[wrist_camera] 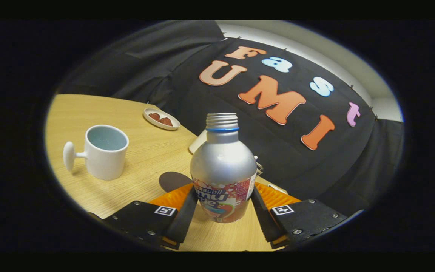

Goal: Take the bottle from table, then pour the juice into the cup, finally place the bottle on the coaster

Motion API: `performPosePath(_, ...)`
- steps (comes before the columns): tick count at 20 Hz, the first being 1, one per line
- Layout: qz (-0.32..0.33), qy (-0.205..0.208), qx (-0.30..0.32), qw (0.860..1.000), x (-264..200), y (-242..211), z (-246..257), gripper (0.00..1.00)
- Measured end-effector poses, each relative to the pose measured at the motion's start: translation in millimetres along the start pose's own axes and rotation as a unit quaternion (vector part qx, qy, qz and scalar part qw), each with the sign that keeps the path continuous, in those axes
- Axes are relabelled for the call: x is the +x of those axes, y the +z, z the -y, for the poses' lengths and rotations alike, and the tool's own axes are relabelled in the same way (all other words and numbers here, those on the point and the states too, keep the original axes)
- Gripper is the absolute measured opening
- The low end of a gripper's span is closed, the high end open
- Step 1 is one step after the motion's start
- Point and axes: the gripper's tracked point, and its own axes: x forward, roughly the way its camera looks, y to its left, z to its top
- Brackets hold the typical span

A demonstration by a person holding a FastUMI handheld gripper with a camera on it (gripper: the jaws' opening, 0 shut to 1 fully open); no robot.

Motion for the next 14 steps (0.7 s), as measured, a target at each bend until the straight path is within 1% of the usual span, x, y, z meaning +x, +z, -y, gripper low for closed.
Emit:
performPosePath(2,0.010,-0.010,-0.046,0.999,1,9,-1,0.77)
performPosePath(4,0.022,-0.023,-0.100,0.995,0,18,-2,0.77)
performPosePath(8,0.056,-0.055,-0.201,0.976,1,36,-7,0.77)
performPosePath(12,0.073,-0.055,-0.258,0.962,2,44,-16,0.77)
performPosePath(14,0.083,-0.062,-0.288,0.952,-2,52,-16,0.77)
